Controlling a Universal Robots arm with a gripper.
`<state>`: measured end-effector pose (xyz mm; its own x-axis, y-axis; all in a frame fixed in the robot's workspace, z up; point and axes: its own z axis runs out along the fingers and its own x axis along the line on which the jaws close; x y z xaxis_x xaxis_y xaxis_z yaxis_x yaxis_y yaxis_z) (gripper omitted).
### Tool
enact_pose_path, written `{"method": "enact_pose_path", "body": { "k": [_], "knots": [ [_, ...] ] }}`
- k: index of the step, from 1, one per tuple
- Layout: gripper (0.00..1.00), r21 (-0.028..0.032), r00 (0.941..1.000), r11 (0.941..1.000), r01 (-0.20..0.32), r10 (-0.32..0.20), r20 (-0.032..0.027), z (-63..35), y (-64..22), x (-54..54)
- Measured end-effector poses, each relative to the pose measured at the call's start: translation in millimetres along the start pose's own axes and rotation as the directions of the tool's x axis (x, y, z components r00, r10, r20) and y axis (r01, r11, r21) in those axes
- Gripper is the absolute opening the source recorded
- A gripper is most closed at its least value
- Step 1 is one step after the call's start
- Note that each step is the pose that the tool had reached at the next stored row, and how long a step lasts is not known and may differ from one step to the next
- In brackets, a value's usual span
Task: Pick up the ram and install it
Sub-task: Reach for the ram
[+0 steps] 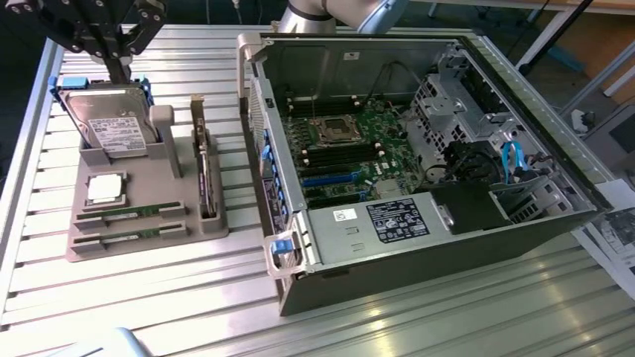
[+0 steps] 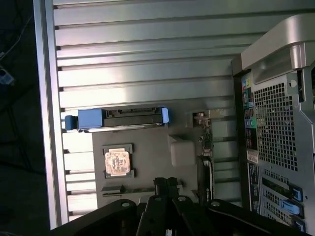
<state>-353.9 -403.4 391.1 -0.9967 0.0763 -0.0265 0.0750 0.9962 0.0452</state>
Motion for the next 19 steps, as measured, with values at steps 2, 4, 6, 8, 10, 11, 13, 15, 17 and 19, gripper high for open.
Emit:
{"method": "enact_pose_path", "body": {
  "k": [2, 4, 6, 8, 10, 11, 13, 15, 17, 19],
  "knots": [
    [0.10, 0.0001, 1.0000, 1.0000, 0.000, 0.000, 0.0000, -0.2, -4.4, -0.3],
    [0.10, 0.0000, 1.0000, 1.0000, 0.000, 0.000, 0.0000, -0.4, -11.0, -0.9],
    [0.10, 0.0000, 1.0000, 1.0000, 0.000, 0.000, 0.0000, -0.7, -17.3, -1.3],
    [0.10, 0.0001, 1.0000, 1.0000, 0.000, 0.000, 0.0000, -1.1, -23.7, -1.8],
    [0.10, -0.0001, 1.0000, 1.0000, 0.000, 0.000, 0.0001, -1.2, -30.2, -2.3],
    [0.10, 0.0001, 1.0000, 1.0000, 0.000, 0.000, 0.0000, -1.4, -33.1, -2.5],
    [0.10, 0.0001, 1.0000, 1.0000, 0.000, 0.000, -0.0001, -1.8, -40.0, -3.1],
    [0.10, 0.0000, 1.0000, 1.0000, 0.000, 0.000, 0.0001, -2.1, -50.0, -3.8],
    [0.10, 0.0000, 1.0000, 1.0000, 0.000, 0.000, 0.0000, -2.4, -56.6, -4.3],
    [0.10, 0.0001, 1.0000, 1.0000, 0.000, 0.000, 0.0000, -2.8, -65.5, -5.0]
  ]
}}
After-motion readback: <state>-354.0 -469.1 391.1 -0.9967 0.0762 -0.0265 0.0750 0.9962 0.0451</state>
